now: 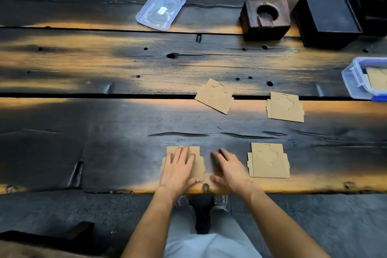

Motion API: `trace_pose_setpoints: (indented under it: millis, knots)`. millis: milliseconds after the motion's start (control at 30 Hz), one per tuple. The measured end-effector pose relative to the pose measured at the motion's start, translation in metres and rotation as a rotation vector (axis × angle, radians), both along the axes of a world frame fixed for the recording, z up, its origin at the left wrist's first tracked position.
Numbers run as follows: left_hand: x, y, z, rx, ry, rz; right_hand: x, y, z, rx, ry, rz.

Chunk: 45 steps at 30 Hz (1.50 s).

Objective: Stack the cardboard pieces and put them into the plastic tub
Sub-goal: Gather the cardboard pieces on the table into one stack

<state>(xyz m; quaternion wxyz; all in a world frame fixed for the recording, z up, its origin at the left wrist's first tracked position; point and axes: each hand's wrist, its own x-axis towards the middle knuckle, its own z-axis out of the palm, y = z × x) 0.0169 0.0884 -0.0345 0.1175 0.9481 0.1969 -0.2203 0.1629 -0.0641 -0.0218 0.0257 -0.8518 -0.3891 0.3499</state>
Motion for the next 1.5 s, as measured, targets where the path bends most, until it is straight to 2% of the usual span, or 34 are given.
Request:
trace_pose_setpoints:
  millis: [367, 633, 1000, 1200, 1500]
  knots:
    - [0.118, -0.106, -0.006, -0.105, 0.057, -0.092, 0.115, -0.113, 0.007, -0.144, -0.122, -0.042]
    - [0.154, -0.153, -0.017, -0.112, 0.135, -0.12, 0.157, -0.164, -0.01, -0.175, -0.058, -0.079]
    - [0.158, -0.156, -0.021, -0.09, 0.107, -0.091, 0.163, -0.178, -0.03, -0.098, -0.088, 0.001]
    - [0.161, -0.148, -0.016, -0.078, 0.027, -0.115, 0.164, -0.174, -0.027, -0.067, -0.118, 0.033]
    - [0.131, -0.105, -0.008, -0.064, -0.044, -0.098, 0.143, -0.128, -0.007, -0.009, -0.174, 0.107]
